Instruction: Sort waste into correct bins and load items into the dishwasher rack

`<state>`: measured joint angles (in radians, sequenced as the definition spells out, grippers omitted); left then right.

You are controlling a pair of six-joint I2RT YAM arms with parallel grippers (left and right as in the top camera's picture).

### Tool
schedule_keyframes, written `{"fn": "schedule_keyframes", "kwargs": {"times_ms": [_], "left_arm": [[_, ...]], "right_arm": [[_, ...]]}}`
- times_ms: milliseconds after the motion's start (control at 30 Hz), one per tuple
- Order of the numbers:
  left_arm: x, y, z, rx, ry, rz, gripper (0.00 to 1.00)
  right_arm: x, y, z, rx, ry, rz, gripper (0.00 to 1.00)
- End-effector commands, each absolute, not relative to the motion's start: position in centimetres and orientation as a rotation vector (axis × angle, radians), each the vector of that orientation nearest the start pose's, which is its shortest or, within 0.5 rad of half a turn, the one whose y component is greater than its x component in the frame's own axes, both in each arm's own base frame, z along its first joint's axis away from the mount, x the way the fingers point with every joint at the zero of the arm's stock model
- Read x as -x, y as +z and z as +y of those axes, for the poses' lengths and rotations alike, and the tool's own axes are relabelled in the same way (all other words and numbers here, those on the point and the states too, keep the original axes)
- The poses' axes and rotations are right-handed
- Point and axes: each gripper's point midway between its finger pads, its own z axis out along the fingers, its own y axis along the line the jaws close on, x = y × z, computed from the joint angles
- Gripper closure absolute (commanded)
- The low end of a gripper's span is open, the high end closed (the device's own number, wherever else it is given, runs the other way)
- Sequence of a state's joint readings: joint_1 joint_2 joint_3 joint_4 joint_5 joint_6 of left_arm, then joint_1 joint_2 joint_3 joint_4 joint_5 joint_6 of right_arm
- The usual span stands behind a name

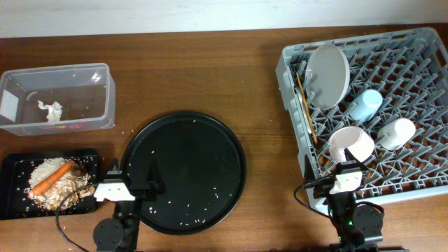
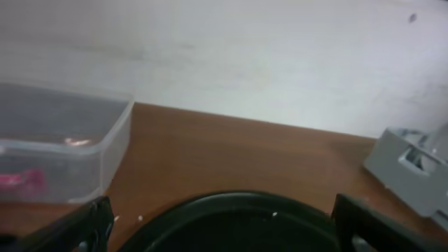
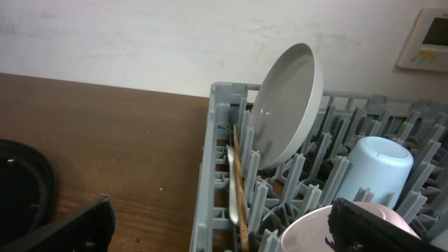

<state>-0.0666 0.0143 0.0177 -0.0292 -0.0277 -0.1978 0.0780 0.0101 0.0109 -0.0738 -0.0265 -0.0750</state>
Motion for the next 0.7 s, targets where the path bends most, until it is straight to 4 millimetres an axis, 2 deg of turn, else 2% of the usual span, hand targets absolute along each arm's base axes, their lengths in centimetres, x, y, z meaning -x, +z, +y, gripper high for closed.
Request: {"fn": "schedule_keyframes", "kwargs": {"times_ms": [0, 667], "left_arm": [[-24.57, 15.70, -0.74, 0.132, -0.140, 1.644, 0.01], [-24.57, 15.70, -0.77, 0.109, -0.123, 1.645, 0.01]], "right_arm": [[-24.50, 15.63, 2.20, 0.134, 0.024, 1.641, 0.01], [-24.50, 15.63, 2.20, 0.134, 0.025, 1.641, 0.01]]}}
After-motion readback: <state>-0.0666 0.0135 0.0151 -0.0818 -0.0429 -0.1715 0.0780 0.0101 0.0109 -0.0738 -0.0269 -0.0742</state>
